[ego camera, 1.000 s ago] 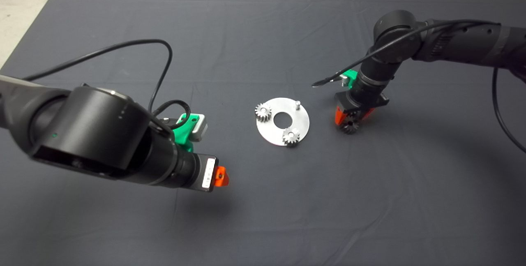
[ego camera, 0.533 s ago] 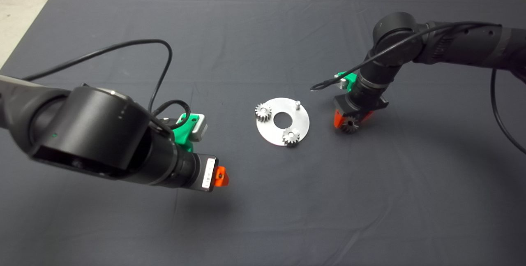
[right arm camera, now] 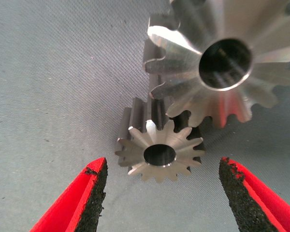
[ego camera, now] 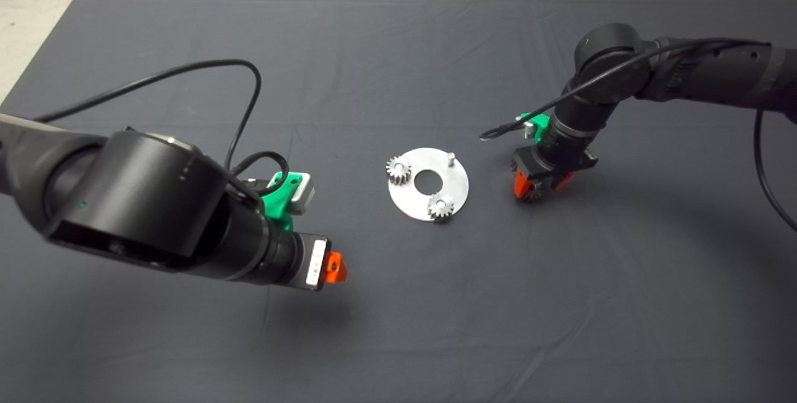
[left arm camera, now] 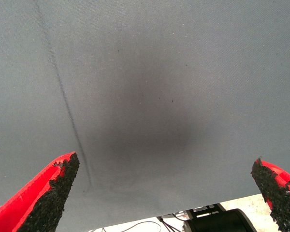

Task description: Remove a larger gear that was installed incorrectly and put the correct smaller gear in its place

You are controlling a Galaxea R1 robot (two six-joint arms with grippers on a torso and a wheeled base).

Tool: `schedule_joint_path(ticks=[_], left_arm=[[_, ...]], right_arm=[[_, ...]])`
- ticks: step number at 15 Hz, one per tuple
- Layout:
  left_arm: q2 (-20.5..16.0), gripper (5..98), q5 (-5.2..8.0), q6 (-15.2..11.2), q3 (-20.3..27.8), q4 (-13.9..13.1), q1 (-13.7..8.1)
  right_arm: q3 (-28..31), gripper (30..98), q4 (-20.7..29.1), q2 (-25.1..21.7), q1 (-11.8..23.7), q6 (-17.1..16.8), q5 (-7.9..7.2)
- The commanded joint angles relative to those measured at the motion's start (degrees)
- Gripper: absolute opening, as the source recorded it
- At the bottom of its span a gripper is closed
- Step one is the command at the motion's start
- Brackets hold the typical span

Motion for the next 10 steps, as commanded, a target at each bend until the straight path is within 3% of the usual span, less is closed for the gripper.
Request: schedule_joint_path(ticks=[1, 10], left_arm=[[-0.1, 92.1, 0.90, 0.1, 0.4, 0.6, -0.2], [0.1, 92.1, 0.90, 0.2, 0.2, 1.0, -0.2]], right_arm=[[-0.4, 61.5, 2.3, -0.3, 0.3, -0.4, -7.38], [0.9, 61.6, 1.9, 0.3, 0.4, -0.4, -7.38]])
